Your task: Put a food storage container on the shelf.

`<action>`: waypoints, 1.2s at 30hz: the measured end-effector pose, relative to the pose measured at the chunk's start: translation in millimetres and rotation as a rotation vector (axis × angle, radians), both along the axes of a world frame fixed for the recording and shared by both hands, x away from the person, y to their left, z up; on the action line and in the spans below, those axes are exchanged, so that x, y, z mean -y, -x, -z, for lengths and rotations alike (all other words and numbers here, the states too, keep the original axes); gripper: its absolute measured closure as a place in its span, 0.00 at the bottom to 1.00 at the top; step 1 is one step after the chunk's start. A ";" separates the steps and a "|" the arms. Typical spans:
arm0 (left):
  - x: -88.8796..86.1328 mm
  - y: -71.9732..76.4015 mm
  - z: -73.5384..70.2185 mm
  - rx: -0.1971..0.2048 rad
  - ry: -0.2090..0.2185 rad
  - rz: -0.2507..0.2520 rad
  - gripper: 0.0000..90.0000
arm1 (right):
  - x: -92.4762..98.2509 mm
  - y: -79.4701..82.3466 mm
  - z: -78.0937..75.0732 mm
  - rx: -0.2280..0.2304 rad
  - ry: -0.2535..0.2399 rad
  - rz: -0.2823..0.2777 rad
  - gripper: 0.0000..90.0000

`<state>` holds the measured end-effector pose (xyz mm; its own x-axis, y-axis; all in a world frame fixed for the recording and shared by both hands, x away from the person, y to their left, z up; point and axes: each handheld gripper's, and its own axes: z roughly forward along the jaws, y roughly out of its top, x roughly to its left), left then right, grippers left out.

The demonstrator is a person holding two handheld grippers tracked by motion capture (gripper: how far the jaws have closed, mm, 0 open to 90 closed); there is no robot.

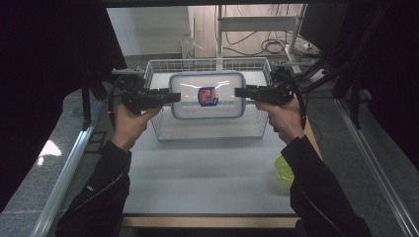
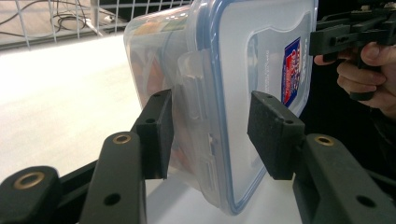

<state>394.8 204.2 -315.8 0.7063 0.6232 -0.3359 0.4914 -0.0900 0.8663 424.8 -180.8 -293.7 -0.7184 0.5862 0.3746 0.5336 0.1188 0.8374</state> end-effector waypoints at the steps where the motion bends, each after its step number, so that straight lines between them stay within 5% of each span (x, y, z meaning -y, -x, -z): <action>1: 0.0 0.0 0.0 0.000 0.000 0.000 0.58 | 0.0 0.0 0.0 0.000 0.000 0.000 0.56; 20: -3.9 -51.1 -18.1 -0.042 0.018 -0.005 0.58 | -3.3 -48.1 -17.8 -0.021 -0.043 0.046 0.55; 36: -6.0 -65.6 -6.9 -0.080 0.011 -0.034 0.57 | -8.2 -74.3 -0.2 -0.098 -0.069 0.060 0.54</action>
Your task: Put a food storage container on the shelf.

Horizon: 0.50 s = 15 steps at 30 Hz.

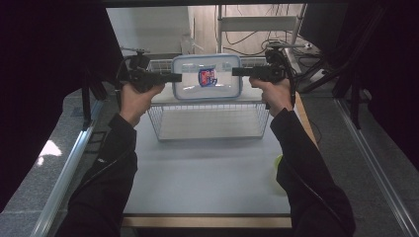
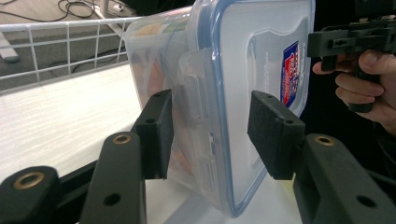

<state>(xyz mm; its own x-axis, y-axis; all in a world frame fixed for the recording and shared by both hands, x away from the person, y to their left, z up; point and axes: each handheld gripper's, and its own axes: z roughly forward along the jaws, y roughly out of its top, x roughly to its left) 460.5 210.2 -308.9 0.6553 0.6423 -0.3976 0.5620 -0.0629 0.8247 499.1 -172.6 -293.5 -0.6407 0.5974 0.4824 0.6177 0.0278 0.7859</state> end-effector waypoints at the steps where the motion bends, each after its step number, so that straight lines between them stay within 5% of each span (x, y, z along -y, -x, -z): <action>1: 0.0 0.0 0.0 0.000 0.000 0.000 0.57 | 0.0 0.0 0.0 0.000 0.000 0.000 0.54; 9: 1.7 -0.4 5.2 0.045 -0.002 0.003 0.54 | 1.5 -3.8 4.6 0.017 -0.016 0.019 0.53; 15: 1.8 -2.0 6.3 0.056 -0.030 -0.015 0.51 | -2.8 -2.2 5.7 0.055 0.064 0.034 0.54</action>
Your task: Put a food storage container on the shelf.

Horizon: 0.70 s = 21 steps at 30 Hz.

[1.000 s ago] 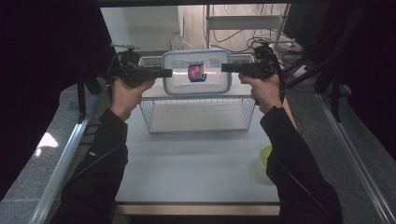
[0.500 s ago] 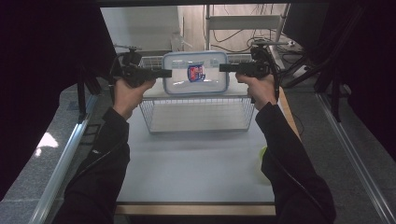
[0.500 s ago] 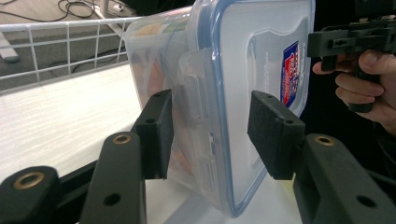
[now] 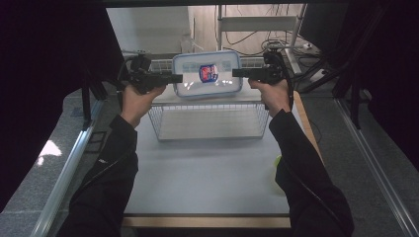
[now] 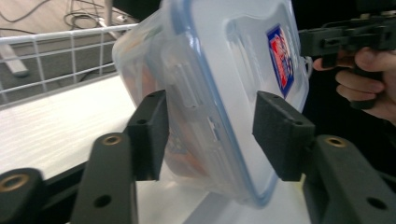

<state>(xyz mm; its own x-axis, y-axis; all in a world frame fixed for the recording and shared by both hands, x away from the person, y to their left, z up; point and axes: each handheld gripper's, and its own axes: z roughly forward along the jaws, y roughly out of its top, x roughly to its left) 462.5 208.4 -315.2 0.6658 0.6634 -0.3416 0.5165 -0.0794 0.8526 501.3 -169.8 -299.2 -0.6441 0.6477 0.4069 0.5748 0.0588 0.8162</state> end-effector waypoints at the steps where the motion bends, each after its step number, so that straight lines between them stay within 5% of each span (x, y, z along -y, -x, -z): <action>1: -0.3 -2.1 -0.4 -0.004 -0.019 -0.022 0.49 | -2.8 0.4 1.9 0.001 0.006 0.004 0.54; 5: -1.4 -7.0 0.7 -0.003 -0.042 -0.034 0.55 | -5.1 -0.6 5.7 0.000 0.035 0.016 0.53; 9: -0.8 -8.5 1.1 0.006 -0.049 -0.042 0.52 | -2.4 -1.5 8.6 -0.004 0.006 0.021 0.57; 16: -5.6 20.0 3.6 0.129 -0.052 -0.059 0.49 | 4.5 14.4 2.6 0.080 0.060 0.036 0.66; 21: -6.7 42.8 16.2 0.174 -0.089 -0.026 0.73 | 10.5 45.8 8.8 0.147 0.100 -0.017 0.90</action>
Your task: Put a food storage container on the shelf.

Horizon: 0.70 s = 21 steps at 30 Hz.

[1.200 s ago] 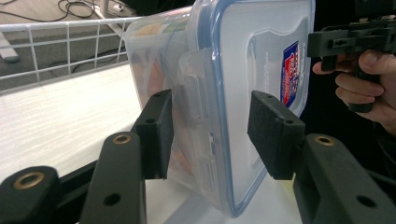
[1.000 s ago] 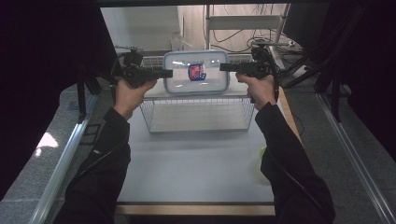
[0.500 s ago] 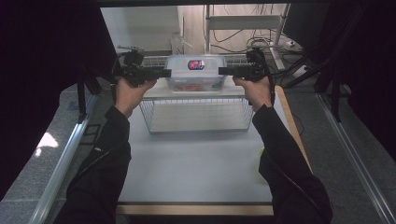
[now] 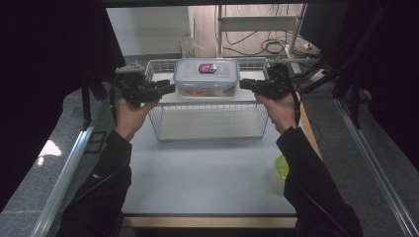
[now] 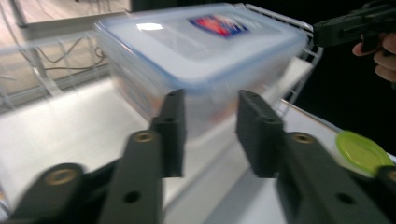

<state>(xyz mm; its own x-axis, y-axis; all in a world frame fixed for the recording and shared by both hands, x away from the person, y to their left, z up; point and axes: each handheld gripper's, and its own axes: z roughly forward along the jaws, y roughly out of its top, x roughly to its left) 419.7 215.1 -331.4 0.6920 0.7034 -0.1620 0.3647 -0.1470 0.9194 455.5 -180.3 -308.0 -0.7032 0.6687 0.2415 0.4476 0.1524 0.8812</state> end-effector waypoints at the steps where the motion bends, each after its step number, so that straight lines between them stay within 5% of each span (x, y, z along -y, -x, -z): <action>1: 3.0 4.5 7.5 -0.008 -0.005 0.026 0.78 | -1.4 3.3 3.7 -0.009 0.012 -0.020 0.94; 6: 14.6 2.7 17.4 -0.024 -0.035 0.045 0.94 | -15.0 5.9 20.6 -0.015 0.082 -0.060 0.99; 12: 26.9 -10.1 20.5 -0.036 -0.079 0.005 0.94 | -26.8 -1.8 27.7 -0.013 0.116 -0.062 1.00; 21: 36.3 -21.3 19.7 -0.039 -0.131 -0.030 0.94 | -28.9 -15.5 29.1 -0.021 0.099 -0.023 1.00</action>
<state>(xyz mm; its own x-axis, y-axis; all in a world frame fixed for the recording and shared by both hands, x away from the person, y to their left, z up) 441.0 178.8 -351.0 0.6657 0.7404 -0.0934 0.4056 -0.2539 0.8781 471.0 -151.4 -337.1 -0.7141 0.6737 0.1903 0.4615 0.2486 0.8516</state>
